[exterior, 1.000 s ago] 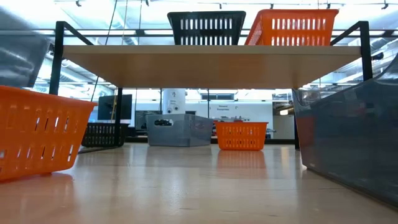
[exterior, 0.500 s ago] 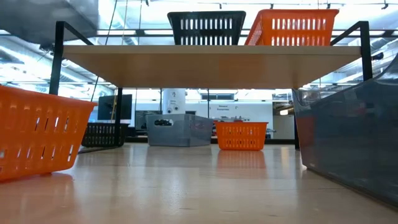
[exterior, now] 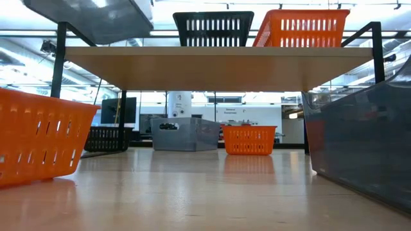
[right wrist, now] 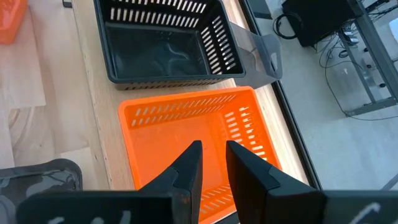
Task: Stack baskets on shelf by color
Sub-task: Put the bottom left transparent black bin on the shelf
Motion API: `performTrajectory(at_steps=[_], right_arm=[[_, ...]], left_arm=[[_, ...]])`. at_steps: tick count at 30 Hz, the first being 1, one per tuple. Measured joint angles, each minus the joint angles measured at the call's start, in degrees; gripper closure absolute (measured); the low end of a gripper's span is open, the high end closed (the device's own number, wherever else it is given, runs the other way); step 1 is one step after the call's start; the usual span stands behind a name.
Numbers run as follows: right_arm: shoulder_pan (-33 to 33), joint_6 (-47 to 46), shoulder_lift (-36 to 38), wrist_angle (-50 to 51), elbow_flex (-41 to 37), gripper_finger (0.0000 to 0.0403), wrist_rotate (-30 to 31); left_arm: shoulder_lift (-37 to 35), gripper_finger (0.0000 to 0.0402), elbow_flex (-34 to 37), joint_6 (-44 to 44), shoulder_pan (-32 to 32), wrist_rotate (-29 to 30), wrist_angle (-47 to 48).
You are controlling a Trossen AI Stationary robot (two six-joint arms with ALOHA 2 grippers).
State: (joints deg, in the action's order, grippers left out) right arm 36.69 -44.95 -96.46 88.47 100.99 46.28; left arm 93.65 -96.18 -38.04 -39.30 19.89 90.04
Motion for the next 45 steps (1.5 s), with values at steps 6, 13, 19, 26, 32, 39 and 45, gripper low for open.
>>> performTrajectory(at_steps=[6,13,19,26,32,39,45], right_arm=[[0.0,0.0,0.0,0.0,0.0,0.0325,0.0],[0.0,-0.1,0.0,-0.1,0.0,0.0325,0.0],[0.0,-0.1,0.0,-0.3,0.0,0.0325,0.0],[0.0,-0.1,0.0,-1.0,0.0,0.0325,-0.9],[0.0,-0.1,0.0,-1.4,0.0,0.0325,-1.0],[0.0,-0.1,0.0,-1.4,0.0,0.0325,-1.2],[0.0,-0.1,0.0,-1.5,0.0,0.0325,-1.3]], left_arm=[[0.0,0.0393,0.0,3.3,7.6,0.0,0.0],[0.1,0.0393,0.0,11.2,14.1,-0.5,-3.5],[0.2,0.0393,0.0,17.4,17.2,-0.6,-5.7],[0.4,0.0393,0.0,17.5,19.4,-3.2,-5.4],[3.2,0.0393,0.0,16.0,20.6,-5.7,-4.7],[7.3,0.0392,0.1,17.7,20.5,-10.1,-5.1],[7.7,0.0392,0.1,17.7,20.6,-13.7,-6.5]])
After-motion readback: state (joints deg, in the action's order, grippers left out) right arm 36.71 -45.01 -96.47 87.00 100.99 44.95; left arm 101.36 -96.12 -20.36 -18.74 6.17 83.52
